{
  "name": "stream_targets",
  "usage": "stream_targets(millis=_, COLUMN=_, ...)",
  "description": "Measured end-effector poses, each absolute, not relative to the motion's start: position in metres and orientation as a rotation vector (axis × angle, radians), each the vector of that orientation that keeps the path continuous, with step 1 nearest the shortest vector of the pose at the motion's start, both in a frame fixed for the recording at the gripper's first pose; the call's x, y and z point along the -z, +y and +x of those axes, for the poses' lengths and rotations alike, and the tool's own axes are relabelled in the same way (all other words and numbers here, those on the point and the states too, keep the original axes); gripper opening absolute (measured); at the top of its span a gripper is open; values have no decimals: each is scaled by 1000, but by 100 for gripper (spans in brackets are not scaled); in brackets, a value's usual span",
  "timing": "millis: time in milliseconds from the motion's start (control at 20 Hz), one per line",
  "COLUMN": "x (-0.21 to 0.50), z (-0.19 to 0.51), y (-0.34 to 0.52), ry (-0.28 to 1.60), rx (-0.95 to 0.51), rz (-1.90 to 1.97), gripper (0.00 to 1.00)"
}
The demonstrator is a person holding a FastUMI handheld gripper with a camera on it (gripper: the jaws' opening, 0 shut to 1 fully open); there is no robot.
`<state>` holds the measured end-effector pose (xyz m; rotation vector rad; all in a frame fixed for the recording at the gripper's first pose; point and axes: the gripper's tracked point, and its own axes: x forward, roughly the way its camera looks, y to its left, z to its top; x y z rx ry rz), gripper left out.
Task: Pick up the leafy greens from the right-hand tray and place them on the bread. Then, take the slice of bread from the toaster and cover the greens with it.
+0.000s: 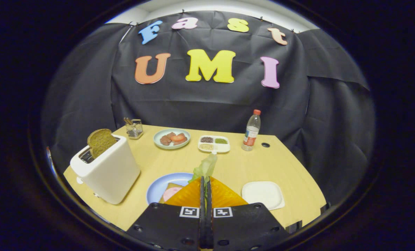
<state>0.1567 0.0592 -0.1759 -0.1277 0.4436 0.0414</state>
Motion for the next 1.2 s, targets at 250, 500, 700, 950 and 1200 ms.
stream_targets(millis=250, x=185, z=157, y=129, ry=432, rx=-144, rz=-71, gripper=0)
stream_targets(millis=500, x=221, z=166, y=152, ry=495, rx=-194, rz=-26, gripper=0)
stream_targets(millis=700, x=256, z=187, y=123, ry=555, rx=-132, rz=-49, gripper=0)
stream_targets(millis=950, x=278, z=207, y=95, ry=598, rx=-102, rz=-35, gripper=0)
stream_targets(millis=1200, x=291, z=218, y=73, ry=614, rx=-68, rz=-43, gripper=0)
